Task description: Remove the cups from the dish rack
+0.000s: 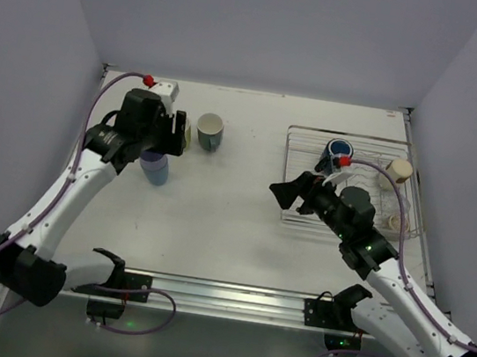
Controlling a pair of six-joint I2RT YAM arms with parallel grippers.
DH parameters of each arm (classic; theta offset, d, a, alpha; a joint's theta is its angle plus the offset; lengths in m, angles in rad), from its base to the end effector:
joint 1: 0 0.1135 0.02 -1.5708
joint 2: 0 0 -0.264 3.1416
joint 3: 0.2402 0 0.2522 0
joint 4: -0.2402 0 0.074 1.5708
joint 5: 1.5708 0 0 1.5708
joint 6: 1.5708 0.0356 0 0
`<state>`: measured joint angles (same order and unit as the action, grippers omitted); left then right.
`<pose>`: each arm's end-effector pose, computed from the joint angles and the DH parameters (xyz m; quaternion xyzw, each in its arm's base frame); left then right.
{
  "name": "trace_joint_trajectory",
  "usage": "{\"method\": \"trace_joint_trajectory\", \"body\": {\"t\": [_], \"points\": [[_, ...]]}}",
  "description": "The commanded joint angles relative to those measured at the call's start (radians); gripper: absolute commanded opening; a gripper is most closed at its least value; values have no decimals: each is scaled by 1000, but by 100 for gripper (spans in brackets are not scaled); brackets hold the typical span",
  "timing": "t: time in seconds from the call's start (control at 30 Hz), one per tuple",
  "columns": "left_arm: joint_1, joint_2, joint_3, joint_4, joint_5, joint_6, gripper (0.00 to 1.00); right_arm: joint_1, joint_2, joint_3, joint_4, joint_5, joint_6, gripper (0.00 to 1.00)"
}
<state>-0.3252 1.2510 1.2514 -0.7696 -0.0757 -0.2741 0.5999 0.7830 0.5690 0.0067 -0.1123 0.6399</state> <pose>0.2478 -0.0807 0.3480 0.0088 0.9202 -0.0818 0.3828 0.1562 0.1117 0.2838 -0.0198 0.7758 0.4010 0.4868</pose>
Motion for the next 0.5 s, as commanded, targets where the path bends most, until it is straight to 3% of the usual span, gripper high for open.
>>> {"method": "trace_joint_trajectory", "body": {"t": [0.0,0.13,0.17,0.3,0.47], "points": [[-57,-175,-6,219,155,-30,70,-110,10,100,-137,138,-80,91],[-116,-361,-220,428,276,-71,77,-205,91,167,-215,290,-140,95],[-136,-386,-260,456,315,-83,80,-219,116,199,-223,319,-147,99],[-155,-510,-468,549,413,-96,91,-285,307,290,-255,480,-177,99],[-155,-622,-605,616,482,-83,99,-357,510,428,-260,493,-194,99]]}}
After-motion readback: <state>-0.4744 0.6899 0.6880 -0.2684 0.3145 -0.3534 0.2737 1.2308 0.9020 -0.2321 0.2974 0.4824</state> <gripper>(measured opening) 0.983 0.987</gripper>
